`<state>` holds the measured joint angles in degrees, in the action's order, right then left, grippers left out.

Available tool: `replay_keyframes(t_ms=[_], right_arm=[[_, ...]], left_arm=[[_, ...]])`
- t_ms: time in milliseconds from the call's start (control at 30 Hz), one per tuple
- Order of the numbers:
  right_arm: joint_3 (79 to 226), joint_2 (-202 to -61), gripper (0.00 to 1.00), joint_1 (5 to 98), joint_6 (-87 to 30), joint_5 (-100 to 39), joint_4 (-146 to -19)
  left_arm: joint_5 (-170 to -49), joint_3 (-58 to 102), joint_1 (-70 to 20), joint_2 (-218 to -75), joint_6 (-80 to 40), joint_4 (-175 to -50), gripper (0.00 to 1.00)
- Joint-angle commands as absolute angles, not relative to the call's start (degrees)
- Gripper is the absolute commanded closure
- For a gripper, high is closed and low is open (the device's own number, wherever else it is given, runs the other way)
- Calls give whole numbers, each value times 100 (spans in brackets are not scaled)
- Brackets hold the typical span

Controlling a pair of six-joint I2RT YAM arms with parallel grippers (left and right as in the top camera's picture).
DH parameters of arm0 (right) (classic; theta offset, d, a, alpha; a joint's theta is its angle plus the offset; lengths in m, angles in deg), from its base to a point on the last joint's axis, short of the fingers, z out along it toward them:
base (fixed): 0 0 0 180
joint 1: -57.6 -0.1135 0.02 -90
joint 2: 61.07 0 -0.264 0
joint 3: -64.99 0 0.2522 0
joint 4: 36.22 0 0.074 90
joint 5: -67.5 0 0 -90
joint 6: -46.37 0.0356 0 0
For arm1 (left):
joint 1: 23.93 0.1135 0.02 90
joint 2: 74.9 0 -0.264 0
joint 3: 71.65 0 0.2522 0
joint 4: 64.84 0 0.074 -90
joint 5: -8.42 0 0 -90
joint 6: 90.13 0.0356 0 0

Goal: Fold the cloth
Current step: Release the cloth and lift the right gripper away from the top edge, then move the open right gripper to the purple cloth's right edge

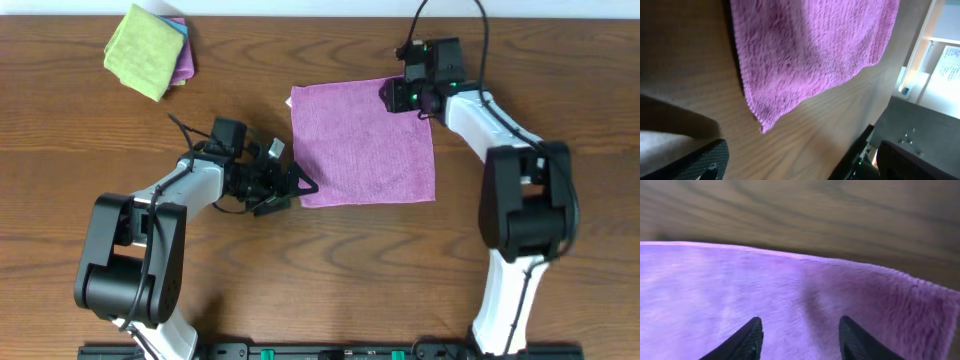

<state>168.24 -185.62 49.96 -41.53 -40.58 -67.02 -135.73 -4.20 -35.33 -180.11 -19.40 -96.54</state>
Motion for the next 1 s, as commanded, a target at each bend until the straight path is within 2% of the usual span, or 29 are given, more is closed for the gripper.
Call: replay_keyframes(t_ms=[0, 233, 367, 500, 767, 967], right_arm=[[17062, -17633, 46, 4959, -4139, -4500, -7008], [17062, -16199, 48, 5094, -5040, -3779, -9021], [17032, -15804, 59, 5293, -5357, -3704, -10774], [16356, -15738, 55, 5706, -5359, -3978, -11510], [13661, -14866, 45, 6399, -5398, -5396, -9591], [12645, -14888, 47, 6397, -4911, -5446, -8465]], left_arm=[[-13544, -164, -3509, -17897, -1903, -9523, 4], [-13734, -147, -3509, -17897, -2122, -8782, 4], [-13688, -147, -3509, -17897, -2436, -8533, 5], [-13688, -147, -3509, -17897, -2176, -8773, 4], [-13356, -149, -3509, -17897, -1510, -9768, 4], [-13240, -149, -3529, -17897, -1514, -9787, 4]])
